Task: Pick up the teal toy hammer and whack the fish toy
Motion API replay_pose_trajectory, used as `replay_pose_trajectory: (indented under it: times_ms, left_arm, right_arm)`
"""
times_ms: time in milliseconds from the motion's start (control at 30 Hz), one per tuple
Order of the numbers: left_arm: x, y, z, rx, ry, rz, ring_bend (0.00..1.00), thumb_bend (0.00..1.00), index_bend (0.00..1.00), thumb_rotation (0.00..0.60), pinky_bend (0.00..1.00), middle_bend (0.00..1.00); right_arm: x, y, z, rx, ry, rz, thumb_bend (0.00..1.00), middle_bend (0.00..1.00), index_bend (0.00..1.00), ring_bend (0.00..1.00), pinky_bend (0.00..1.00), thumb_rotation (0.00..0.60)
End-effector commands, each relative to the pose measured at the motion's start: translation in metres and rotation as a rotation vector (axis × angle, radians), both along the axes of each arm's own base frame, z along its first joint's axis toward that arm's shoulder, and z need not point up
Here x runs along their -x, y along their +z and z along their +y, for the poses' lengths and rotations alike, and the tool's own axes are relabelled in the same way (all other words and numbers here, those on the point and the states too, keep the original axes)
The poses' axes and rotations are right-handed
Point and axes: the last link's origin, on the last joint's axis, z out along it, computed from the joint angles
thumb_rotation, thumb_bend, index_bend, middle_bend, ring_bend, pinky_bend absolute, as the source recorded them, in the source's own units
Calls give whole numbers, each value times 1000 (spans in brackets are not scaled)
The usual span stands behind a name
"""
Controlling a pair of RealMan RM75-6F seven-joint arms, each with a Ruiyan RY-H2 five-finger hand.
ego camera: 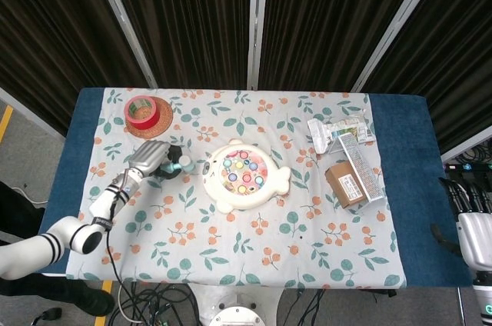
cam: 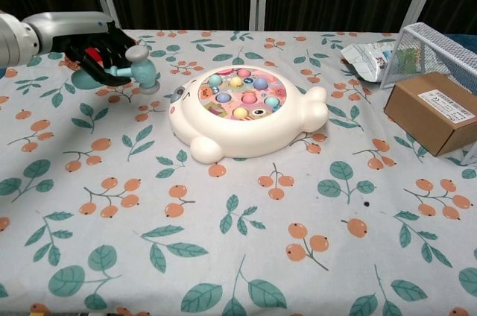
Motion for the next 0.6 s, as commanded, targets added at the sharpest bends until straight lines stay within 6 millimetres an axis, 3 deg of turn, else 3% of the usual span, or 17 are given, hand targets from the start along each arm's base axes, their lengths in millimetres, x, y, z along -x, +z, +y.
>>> replay_pose_trajectory:
  times_ms: [33,600]
  left_arm:
    - [12,-5,-4,-4,23,-11,410,511,645,600,379,546]
    - [34,-17,-7,11,31,17,320,509,548,600,320,461]
  right_arm:
    - [0,0,0,0,-2,0,207,125,40,0,0,600]
    - [-1,0,1,5,-10,-2,207,125,40,0,0,600]
